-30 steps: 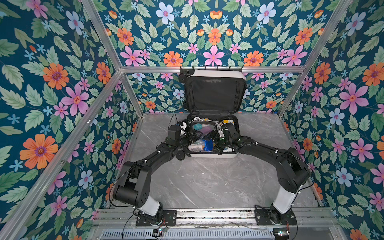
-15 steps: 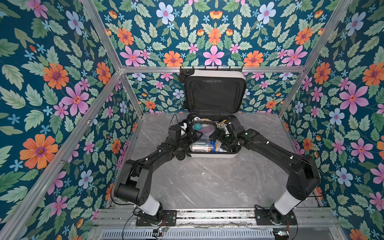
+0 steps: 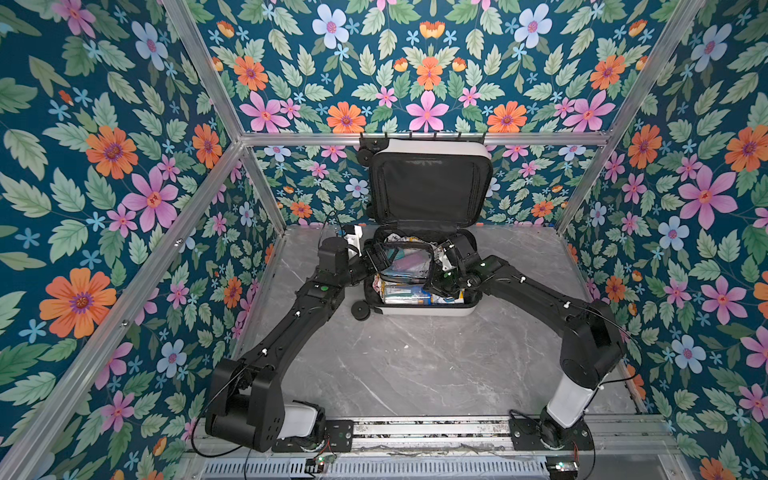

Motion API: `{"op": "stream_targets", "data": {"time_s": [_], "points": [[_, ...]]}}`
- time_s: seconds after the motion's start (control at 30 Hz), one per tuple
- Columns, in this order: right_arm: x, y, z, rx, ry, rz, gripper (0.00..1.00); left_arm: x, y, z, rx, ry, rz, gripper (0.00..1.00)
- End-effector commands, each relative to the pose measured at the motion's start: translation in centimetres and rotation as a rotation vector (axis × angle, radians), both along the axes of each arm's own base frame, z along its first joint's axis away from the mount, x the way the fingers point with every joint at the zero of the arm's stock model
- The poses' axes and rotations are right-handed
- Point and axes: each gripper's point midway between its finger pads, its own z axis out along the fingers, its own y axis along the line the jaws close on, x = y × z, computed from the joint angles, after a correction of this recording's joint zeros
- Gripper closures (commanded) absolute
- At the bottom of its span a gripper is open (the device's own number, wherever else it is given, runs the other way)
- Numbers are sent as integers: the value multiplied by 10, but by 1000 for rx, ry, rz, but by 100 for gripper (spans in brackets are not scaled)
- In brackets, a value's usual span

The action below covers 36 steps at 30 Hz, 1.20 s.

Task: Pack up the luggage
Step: 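Open the right gripper and raise both grippers toward the suitcase lid, then grasp the top edge of the open lid with both grippers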

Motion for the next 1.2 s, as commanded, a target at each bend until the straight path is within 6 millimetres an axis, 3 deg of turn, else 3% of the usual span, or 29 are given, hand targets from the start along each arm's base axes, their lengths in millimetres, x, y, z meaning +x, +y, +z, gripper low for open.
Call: {"op": "stream_targets", "data": {"time_s": [0.0,0.2,0.3,0.4,0.53,0.63,0.7,0.77,0.87,0.97,1.07,1.1,1.17], "points": [[0,2,-9,1,7,15,90,-4,13,-7,43,12,22,1],[2,-2,-18,-34,18,-1,90,-1,32,-1,27,4,56,1],[4,-3,-11,-45,4,2,91,6,42,15,9,-33,70,1],[10,-1,18,-32,-61,17,89,20,52,47,-5,-98,87,1],[24,-13,83,-53,-210,13,81,42,59,96,18,-217,129,1],[37,-34,131,-100,-319,-20,65,54,73,129,59,-340,214,1],[47,-52,156,-124,-372,-59,43,53,79,155,87,-465,247,0],[58,-74,183,-122,-420,-108,28,51,90,181,112,-575,307,0],[77,-106,209,-113,-454,-191,23,46,102,213,162,-690,372,0],[94,-131,228,-49,-473,-243,22,46,107,230,205,-721,400,0],[111,-149,242,60,-504,-294,18,54,117,231,181,-685,468,1],[117,-156,246,90,-520,-316,2,58,118,228,175,-670,478,1],[127,-175,254,138,-552,-381,1,72,115,215,137,-618,462,1]]}}
